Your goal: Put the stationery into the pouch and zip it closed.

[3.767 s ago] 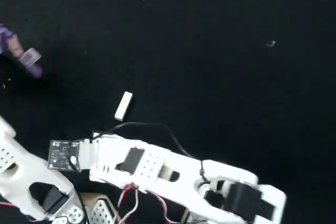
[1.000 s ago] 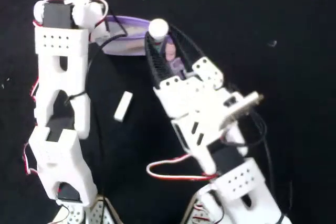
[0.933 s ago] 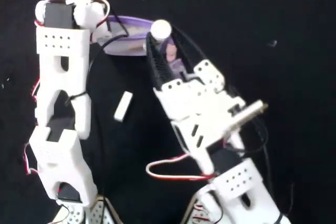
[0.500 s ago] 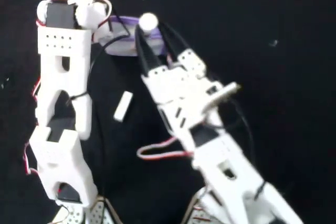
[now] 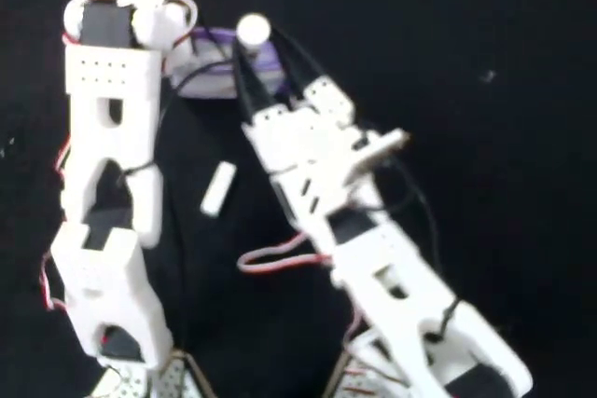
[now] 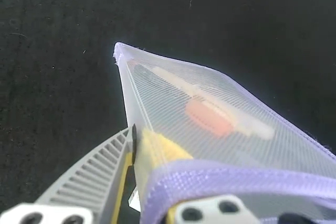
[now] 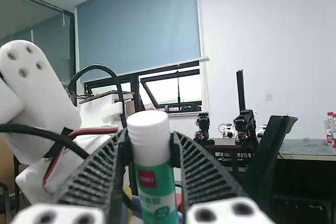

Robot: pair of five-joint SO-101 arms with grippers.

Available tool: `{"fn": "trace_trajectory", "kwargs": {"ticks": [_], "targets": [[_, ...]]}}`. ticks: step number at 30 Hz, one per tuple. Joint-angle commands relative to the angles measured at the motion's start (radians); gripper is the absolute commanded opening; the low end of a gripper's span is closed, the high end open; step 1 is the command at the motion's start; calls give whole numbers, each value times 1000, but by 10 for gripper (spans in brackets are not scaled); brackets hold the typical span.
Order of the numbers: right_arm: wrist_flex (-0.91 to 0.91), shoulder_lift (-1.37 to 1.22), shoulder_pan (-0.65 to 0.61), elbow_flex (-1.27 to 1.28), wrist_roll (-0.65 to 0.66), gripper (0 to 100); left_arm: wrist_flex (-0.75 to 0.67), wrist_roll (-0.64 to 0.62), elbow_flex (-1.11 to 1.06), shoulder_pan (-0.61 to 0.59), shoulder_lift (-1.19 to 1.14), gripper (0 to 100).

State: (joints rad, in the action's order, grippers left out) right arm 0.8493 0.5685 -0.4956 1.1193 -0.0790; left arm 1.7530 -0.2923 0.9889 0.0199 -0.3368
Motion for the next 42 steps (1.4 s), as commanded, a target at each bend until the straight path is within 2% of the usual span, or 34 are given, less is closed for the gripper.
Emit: {"fn": "trace_trajectory", "kwargs": {"ticks": [1, 7, 13, 23, 31, 37, 39, 42], "targets": [[-21, -5, 18, 8, 0, 11, -25, -11, 16, -24, 77, 30], [-21, 1, 26, 84, 5, 11, -41, -11, 15, -76, 77, 30], [-17, 4, 51, 114, 64, 11, -46, -11, 15, -87, 77, 30], [-23, 2, 49, 79, 61, 11, -40, -3, 13, -61, 77, 30], [-23, 7, 54, 58, 61, 11, -38, 52, 12, -31, 77, 30], [-25, 110, 94, 50, 58, 11, -46, 54, -16, -33, 75, 30], [-68, 162, 94, 41, 55, 11, -60, 54, -38, -33, 75, 30], [-255, 232, 69, -28, 54, 11, -91, 54, -84, -33, 77, 30]]}}
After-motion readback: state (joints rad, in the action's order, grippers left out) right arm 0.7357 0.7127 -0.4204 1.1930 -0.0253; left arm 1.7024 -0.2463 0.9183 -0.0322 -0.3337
